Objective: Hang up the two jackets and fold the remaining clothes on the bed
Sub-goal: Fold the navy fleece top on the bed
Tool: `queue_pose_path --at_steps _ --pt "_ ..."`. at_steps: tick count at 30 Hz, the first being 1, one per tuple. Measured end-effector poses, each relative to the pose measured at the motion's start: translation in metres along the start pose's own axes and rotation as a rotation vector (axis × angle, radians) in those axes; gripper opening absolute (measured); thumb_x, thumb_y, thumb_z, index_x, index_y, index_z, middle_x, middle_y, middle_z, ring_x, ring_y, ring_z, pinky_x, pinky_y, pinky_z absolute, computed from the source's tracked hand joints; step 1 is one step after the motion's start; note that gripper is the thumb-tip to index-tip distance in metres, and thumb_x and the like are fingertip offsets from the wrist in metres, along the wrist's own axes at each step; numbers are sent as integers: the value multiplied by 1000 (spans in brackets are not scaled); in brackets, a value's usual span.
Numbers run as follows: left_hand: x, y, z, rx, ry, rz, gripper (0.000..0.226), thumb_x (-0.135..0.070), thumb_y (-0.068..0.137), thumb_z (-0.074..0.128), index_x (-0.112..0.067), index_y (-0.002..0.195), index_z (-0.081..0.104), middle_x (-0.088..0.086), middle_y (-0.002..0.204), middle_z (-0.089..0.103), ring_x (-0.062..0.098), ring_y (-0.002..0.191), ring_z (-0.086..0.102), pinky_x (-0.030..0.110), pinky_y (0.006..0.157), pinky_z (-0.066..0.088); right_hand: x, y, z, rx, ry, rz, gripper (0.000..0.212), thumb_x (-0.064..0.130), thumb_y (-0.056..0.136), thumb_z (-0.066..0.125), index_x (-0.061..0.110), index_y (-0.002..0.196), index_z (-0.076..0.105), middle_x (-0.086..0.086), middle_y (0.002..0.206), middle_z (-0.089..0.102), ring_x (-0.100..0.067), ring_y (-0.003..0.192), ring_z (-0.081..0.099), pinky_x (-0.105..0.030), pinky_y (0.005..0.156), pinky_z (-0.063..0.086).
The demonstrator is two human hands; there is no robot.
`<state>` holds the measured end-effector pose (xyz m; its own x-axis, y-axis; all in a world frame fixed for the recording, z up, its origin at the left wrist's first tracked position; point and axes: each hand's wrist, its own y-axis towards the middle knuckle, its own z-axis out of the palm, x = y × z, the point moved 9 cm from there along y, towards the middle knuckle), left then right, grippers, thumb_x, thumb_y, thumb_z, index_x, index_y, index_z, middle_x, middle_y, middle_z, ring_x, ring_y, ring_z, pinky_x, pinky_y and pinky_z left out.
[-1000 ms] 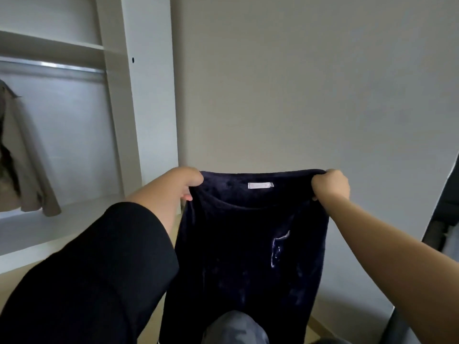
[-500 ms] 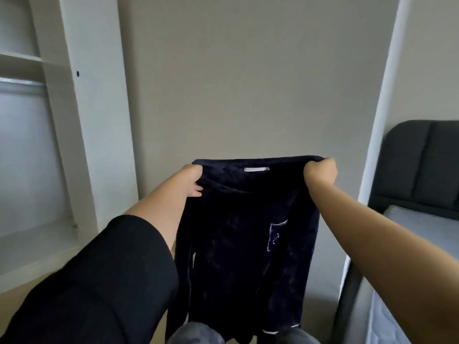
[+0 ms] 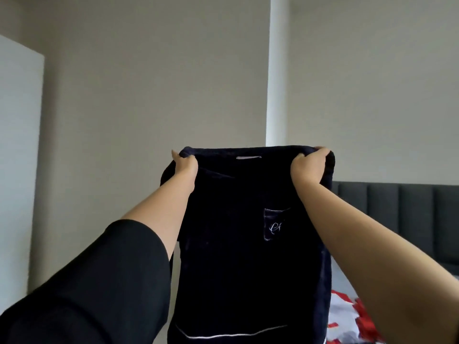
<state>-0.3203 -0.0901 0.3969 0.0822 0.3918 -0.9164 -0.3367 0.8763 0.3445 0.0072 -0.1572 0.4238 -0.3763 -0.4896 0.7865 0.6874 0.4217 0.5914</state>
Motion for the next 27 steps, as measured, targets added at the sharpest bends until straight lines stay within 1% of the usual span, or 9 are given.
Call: queue_pose_path --at_steps 4,7,9,11,14,18,20,27 --pt "-32 -19 44 17 -29 46 60 -16 101 27 -29 150 -6 7 156 18 31 140 24 48 112 20 23 27 -57 -135 -7 -74 32 10 91 44 5 122 39 -14 126 50 -31 106 55 -27 78 35" --pt "-46 -34 76 56 -38 90 61 -14 101 25 -29 150 -7 8 155 20 30 138 28 48 110 20 32 42 -93 -245 -40 -121 29 11 90 44 6 118 41 -14 125 48 -34 108 53 -31 82 36" --pt "-44 -43 96 95 -34 107 62 -13 101 26 -29 150 -7 8 154 22 30 136 32 47 109 22 28 49 -111 -286 -93 -154 28 12 91 44 6 118 41 -14 125 47 -35 108 52 -35 86 39" --pt "-28 -48 117 140 -27 90 62 -12 101 26 -29 150 -7 8 155 20 30 137 29 47 110 21 12 55 -124 -302 -157 -167 28 13 91 45 5 118 41 -14 126 46 -36 109 52 -38 88 40" --pt "18 -52 153 226 -6 28 63 -10 99 26 -29 150 -7 6 157 15 28 140 24 47 112 18 -30 62 -138 -325 -256 -133 30 13 91 44 4 119 40 -17 127 44 -38 110 50 -41 90 40" --pt "101 -59 199 308 77 -96 63 -12 100 26 -31 150 -6 7 155 21 30 137 28 46 111 22 -112 67 -154 -329 -379 -23 32 14 91 43 2 121 39 -20 130 42 -41 113 47 -43 95 37" --pt "143 -63 220 333 132 -155 62 -14 100 27 -30 150 -6 7 154 23 30 136 31 45 110 23 -159 67 -162 -321 -458 25 32 14 91 44 2 120 39 -21 130 41 -42 114 46 -45 97 36" --pt "303 -83 280 381 247 -437 61 -16 100 26 -30 150 -5 4 157 15 28 139 25 44 111 22 -323 55 -182 -246 -651 163 31 14 90 44 3 119 41 -19 129 42 -41 114 44 -46 95 36"
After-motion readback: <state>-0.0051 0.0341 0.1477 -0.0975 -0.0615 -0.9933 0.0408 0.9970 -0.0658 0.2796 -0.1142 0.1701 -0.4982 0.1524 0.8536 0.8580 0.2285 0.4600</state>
